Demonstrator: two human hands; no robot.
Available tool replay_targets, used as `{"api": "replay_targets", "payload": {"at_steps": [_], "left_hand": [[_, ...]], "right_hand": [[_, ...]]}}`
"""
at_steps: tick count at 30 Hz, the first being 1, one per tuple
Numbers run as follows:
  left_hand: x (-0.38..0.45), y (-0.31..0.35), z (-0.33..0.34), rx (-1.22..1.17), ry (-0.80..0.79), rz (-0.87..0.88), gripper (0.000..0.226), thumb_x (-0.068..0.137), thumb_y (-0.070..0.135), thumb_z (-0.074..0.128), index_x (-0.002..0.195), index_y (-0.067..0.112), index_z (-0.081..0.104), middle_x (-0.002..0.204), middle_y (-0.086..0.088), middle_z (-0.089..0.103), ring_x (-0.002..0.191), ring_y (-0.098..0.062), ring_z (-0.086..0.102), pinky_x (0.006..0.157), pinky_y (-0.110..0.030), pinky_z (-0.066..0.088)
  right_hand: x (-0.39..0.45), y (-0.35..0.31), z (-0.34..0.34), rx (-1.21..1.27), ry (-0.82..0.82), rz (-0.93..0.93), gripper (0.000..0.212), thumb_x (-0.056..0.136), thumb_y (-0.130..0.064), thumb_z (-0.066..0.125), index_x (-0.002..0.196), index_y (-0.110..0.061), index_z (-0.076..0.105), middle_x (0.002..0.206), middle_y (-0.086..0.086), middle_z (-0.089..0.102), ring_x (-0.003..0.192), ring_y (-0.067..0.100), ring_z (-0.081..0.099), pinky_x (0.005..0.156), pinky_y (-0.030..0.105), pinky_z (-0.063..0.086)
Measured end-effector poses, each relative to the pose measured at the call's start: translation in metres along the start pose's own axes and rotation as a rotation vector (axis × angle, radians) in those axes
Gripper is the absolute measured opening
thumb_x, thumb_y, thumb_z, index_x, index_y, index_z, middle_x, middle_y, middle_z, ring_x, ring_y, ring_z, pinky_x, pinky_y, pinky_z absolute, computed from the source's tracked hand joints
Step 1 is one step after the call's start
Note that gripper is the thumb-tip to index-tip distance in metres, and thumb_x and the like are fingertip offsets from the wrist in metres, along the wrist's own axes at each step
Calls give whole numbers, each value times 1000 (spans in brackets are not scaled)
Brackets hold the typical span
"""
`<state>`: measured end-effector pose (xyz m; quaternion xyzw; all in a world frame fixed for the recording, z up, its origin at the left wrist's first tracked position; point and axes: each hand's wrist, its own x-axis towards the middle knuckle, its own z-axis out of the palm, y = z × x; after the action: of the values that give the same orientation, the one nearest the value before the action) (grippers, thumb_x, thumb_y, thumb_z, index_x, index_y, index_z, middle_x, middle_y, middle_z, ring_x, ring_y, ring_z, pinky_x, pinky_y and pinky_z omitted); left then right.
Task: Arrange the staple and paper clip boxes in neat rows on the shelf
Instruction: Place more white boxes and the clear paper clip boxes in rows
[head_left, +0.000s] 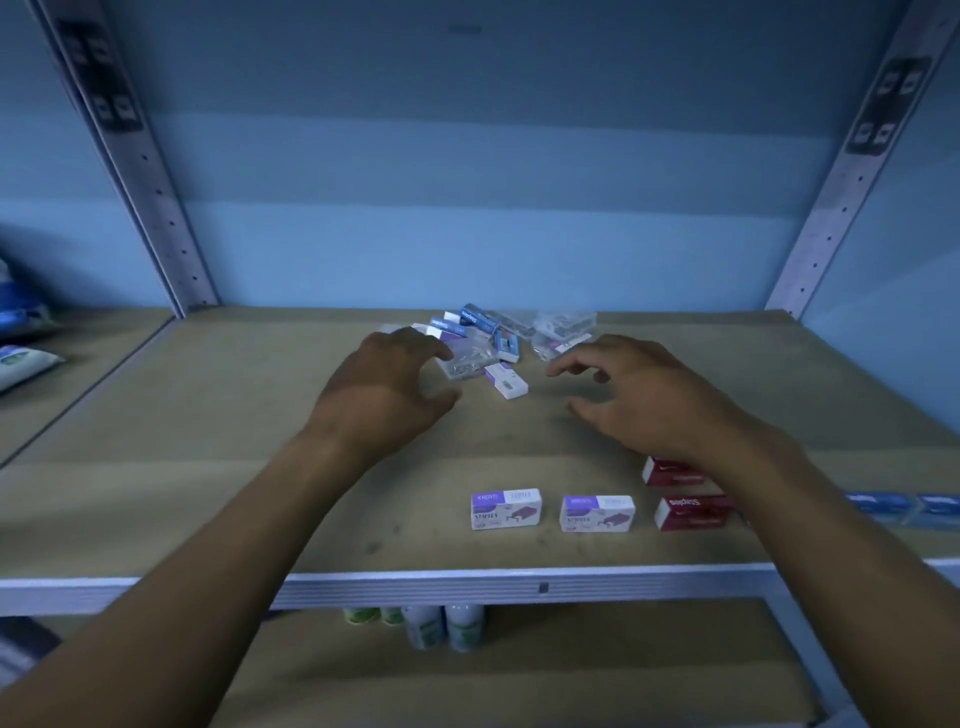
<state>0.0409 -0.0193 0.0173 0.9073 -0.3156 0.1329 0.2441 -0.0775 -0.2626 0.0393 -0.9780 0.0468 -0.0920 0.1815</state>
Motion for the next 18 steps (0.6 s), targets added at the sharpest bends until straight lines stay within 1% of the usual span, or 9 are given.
{"api": "replay_targets", "payload": {"at_steps": [1,2,4,5,7,9,10,14,18], "left_hand": [[5,-4,1,12,-24,-13,38,77,52,66,110,34,64,120,9,63,114,-19,56,94,-36,48],[11,-7,2,46,-47,-20,34,74,56,61,100,34,62,112,8,63,109,-22,58,89,-37,50],[25,-12,3,104,-67,-49,30,68,61,51,78,33,52,90,5,61,93,-27,61,77,-36,52],[31,-14,3,94,-53,-74,32,68,62,52,77,31,52,87,3,61,89,-28,61,75,-37,52],[43,-20,3,57,5,-103,38,71,60,64,92,28,65,96,-1,68,94,-28,62,80,-37,53],[55,-26,4,30,31,-132,49,72,59,72,108,25,68,108,1,70,102,-25,63,86,-36,52],[61,-29,4,22,34,-153,52,72,60,72,110,25,69,110,2,71,105,-24,62,89,-37,52],[85,-35,9,97,-5,-222,57,70,70,68,101,22,72,107,1,69,108,-27,57,90,-43,51],[93,-28,12,215,-96,-227,61,74,73,62,94,17,75,107,-4,65,111,-30,51,91,-45,49]], "right_hand": [[4,-5,5,-1,-14,-2,38,88,-38,66,124,-46,58,124,-16,56,115,8,51,102,32,43],[7,-11,9,0,-23,-2,43,87,-37,65,128,-46,54,126,-15,54,118,9,50,103,33,43],[14,-19,16,-5,-18,18,51,87,-34,65,134,-46,48,129,-12,50,124,10,47,104,34,42],[17,-23,20,-8,-11,34,53,87,-34,64,136,-46,45,130,-12,48,125,11,47,103,34,42],[24,-30,26,3,3,55,53,88,-32,61,136,-47,43,130,-10,45,125,14,48,98,35,44],[33,-36,32,3,7,60,52,90,-32,61,136,-48,43,130,-8,43,123,16,49,92,33,45],[37,-38,34,-2,8,63,52,90,-31,61,137,-47,43,131,-7,42,122,17,49,89,32,44],[51,-42,45,-1,26,92,46,89,-27,63,132,-41,53,131,-2,44,121,21,52,91,35,47],[59,-43,56,32,36,72,31,88,-17,63,112,-36,69,123,3,50,117,24,54,92,32,47]]}}
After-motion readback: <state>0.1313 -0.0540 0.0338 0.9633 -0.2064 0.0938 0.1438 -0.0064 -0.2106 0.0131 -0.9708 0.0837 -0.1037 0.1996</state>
